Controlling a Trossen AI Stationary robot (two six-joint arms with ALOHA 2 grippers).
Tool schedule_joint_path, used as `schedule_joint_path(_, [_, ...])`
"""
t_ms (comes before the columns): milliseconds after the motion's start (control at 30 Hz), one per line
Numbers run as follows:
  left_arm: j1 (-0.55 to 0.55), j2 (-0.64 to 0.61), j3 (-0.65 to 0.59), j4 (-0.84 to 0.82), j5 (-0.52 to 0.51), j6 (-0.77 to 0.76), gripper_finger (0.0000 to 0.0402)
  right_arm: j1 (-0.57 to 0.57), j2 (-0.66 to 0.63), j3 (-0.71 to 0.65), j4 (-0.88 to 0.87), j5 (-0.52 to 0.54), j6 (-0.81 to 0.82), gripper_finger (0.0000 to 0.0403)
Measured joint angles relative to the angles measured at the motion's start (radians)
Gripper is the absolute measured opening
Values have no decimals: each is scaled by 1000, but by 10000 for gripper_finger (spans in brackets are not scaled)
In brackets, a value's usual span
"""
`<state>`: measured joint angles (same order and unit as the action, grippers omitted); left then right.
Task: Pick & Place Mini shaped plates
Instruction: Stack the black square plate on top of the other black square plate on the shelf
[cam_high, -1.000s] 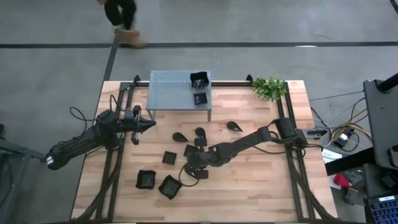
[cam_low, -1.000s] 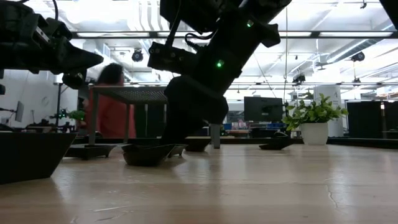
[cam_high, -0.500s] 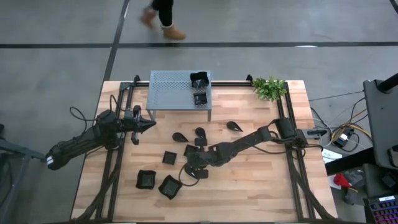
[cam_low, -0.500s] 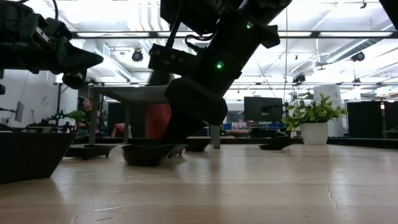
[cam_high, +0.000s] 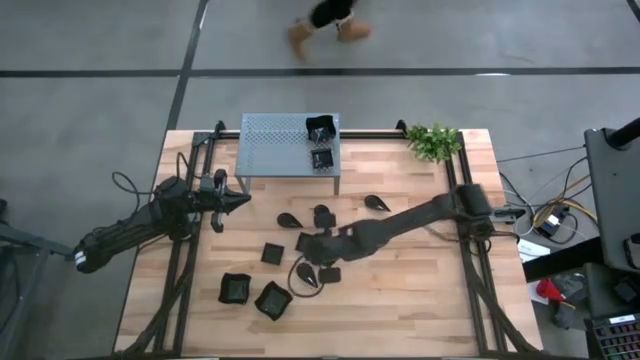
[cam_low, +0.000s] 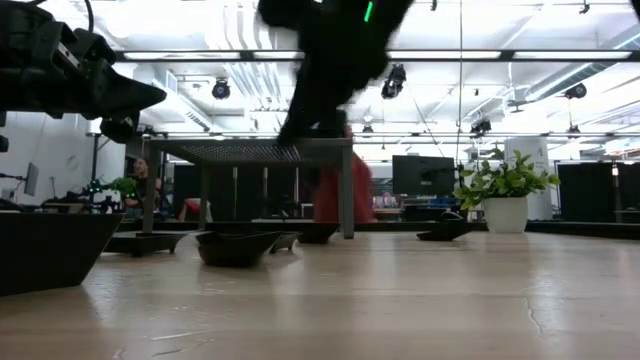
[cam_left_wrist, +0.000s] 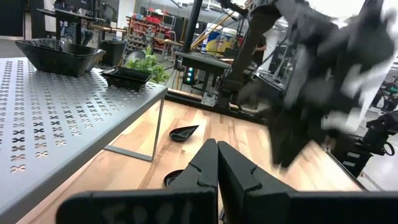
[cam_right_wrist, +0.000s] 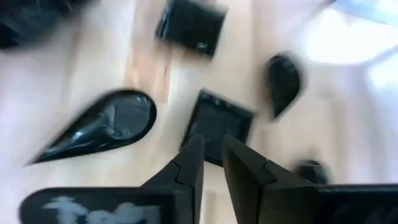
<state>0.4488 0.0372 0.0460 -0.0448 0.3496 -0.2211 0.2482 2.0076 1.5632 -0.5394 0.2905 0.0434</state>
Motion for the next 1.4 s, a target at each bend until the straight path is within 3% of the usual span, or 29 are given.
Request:
schedule_joint_path(100, [0,0,0,1,0,0,3,18,-112,2,-78,9,-40,18])
schedule_joint_path(200, [0,1,0,3,0,0,3,33,-229,-18,-110,21,-46,13])
schedule_joint_path(300, [0,1,0,3,0,0,3,34,-333,-54,-100,-31,-20,13])
schedule_joint_path(567, [0,1,0,5,0,0,3,48,-436,-164,-29,-87,-42,14])
schedule_joint_path(933, [0,1,-1,8,0,0,3,42,-401,-206,44,-114,-101,83])
schedule_joint_path(1100, [0,2,-2,8,0,0,3,56,-372,-279,79,-146,-72,93])
schedule_joint_path(1233, [0,4,-2,9,0,0,3,75,-329,-357,252,-189,-69,90])
schedule_joint_path(1400, [0,5,-2,8,0,0,3,96,-241,-395,388,-83,-138,103])
